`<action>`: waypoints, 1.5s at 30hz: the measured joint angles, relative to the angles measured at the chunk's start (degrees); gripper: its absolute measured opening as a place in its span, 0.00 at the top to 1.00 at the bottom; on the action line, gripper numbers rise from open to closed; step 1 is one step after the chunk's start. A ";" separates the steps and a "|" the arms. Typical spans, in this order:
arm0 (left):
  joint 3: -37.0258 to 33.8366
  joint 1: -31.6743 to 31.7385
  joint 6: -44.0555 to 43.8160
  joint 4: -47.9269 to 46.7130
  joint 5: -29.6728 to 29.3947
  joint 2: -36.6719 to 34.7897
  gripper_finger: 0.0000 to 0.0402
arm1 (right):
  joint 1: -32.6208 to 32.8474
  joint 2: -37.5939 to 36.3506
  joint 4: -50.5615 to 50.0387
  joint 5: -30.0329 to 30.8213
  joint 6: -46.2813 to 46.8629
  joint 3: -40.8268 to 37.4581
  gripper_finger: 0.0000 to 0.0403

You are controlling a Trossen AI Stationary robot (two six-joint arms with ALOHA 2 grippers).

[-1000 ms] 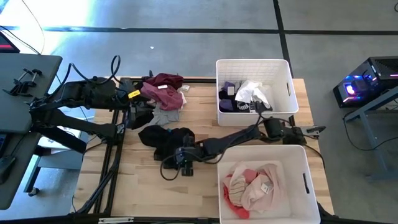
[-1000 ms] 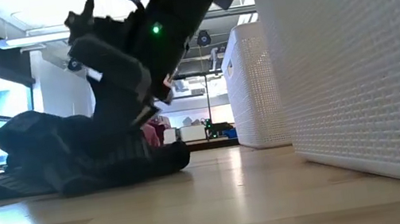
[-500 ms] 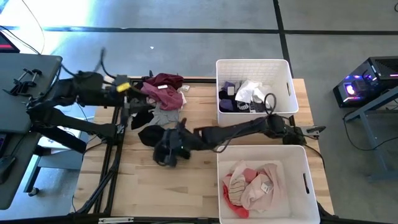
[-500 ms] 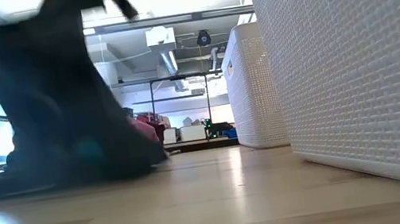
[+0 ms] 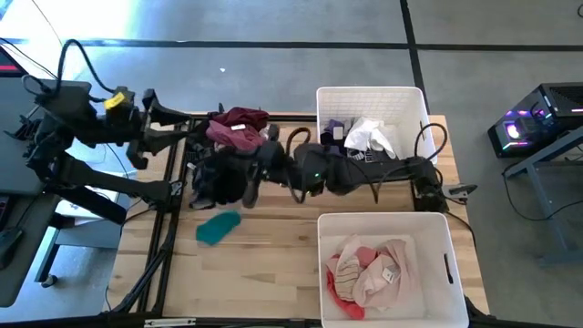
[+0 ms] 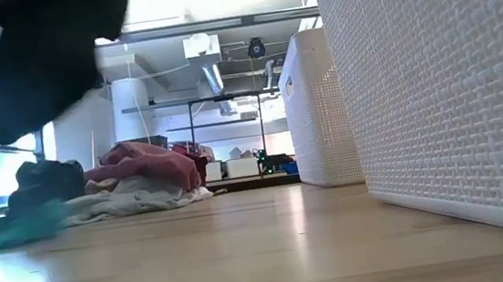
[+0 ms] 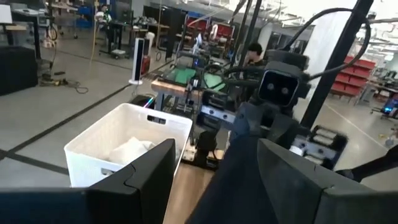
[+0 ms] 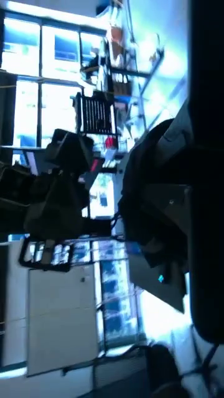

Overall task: Sort clothes
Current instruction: Put the black shorts into the top bin

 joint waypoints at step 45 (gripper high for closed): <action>-0.13 0.04 16.45 4.62 -12.94 11.42 0.46 | -4.33 -45.22 -74.73 44.15 25.51 -14.97 0.99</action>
